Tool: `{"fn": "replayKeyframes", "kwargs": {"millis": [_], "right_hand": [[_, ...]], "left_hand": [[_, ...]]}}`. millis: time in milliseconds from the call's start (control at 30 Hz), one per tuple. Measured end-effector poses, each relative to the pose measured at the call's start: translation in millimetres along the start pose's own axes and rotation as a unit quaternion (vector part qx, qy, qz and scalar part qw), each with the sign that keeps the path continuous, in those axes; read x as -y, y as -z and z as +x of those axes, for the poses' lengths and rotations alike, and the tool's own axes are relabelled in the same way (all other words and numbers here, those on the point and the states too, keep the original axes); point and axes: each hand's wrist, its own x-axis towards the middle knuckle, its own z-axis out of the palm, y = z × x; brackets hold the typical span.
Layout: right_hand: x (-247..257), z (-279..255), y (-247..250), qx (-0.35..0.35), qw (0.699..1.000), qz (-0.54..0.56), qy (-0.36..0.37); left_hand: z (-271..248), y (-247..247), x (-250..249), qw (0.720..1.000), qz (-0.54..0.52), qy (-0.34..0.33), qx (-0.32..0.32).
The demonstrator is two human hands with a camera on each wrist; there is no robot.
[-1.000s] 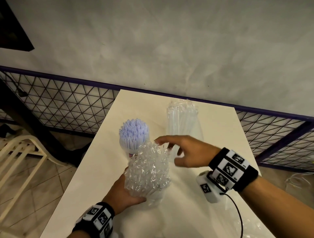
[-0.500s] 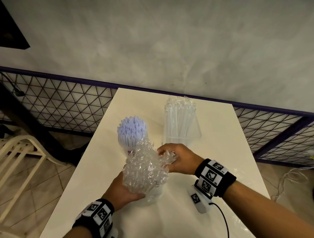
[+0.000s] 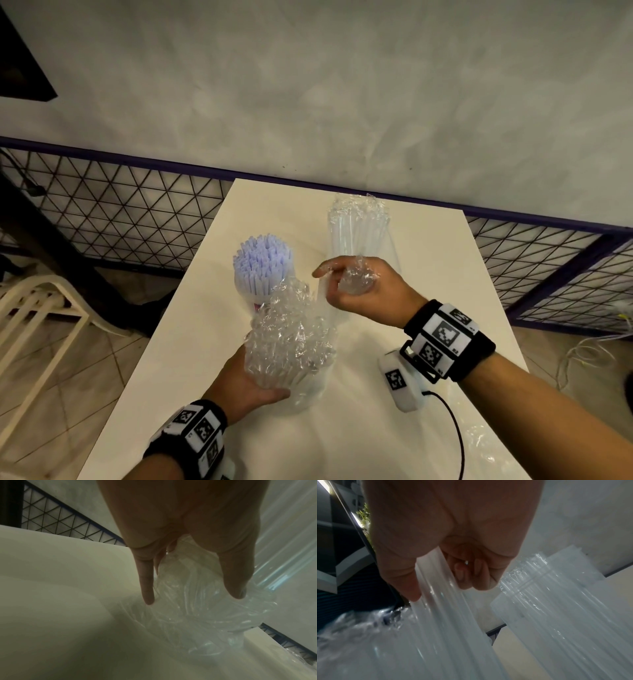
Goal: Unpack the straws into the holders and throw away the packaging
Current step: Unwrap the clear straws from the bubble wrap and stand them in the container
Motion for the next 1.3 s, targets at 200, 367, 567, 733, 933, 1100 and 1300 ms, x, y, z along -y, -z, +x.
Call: {"fn": "replayKeyframes", "kwargs": {"millis": [200, 367, 567, 733, 933, 1100, 1300], "right_hand": [[9, -1, 6, 0.099, 0.995, -0.030, 0.001], [42, 9, 33, 0.028, 0.996, -0.052, 0.060], [109, 28, 108, -0.167, 0.980, -0.042, 0.101], [91, 60, 129, -0.233, 0.961, -0.133, 0.062], [7, 92, 103, -0.153, 0.962, -0.206, -0.097], [-9, 103, 91, -0.143, 0.944, -0.296, -0.038], [-14, 112, 73, 0.060, 0.862, -0.493, -0.098]], "left_hand": [[1, 0, 4, 1.000, -0.002, -0.004, -0.005], [1, -1, 4, 1.000, -0.012, 0.000, 0.002], [1, -1, 4, 1.000, -0.028, -0.001, 0.007], [3, 0, 8, 0.999, -0.031, -0.014, 0.011], [1, 1, 6, 0.999, -0.029, -0.018, 0.017], [1, 0, 8, 0.998, -0.055, -0.003, 0.024], [1, 0, 7, 0.997, -0.067, -0.006, 0.027]]}}
